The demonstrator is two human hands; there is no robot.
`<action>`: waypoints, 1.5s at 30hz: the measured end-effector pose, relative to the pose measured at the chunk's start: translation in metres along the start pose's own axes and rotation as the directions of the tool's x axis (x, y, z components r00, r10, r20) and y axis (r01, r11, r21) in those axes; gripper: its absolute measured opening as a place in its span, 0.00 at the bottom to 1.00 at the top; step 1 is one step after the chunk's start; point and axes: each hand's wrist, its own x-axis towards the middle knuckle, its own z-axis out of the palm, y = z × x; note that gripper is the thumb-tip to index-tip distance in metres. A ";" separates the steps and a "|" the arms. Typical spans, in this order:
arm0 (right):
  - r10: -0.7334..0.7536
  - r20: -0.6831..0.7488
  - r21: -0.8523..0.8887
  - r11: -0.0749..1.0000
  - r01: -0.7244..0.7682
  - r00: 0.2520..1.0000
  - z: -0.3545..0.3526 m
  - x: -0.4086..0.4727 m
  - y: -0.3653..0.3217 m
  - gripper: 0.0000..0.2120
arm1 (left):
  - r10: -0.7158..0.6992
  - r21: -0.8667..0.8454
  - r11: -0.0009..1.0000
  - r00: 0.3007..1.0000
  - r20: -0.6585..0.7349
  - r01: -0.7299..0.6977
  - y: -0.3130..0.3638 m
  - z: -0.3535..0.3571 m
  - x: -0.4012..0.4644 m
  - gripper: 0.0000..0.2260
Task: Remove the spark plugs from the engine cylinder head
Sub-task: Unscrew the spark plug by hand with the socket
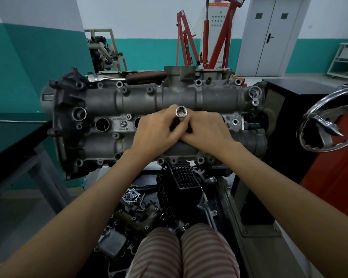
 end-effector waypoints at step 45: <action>-0.011 0.025 -0.013 1.000 0.011 1.000 0.000 0.000 0.001 0.17 | -0.016 0.006 1.000 0.998 -0.057 0.016 0.000 0.000 0.000 0.18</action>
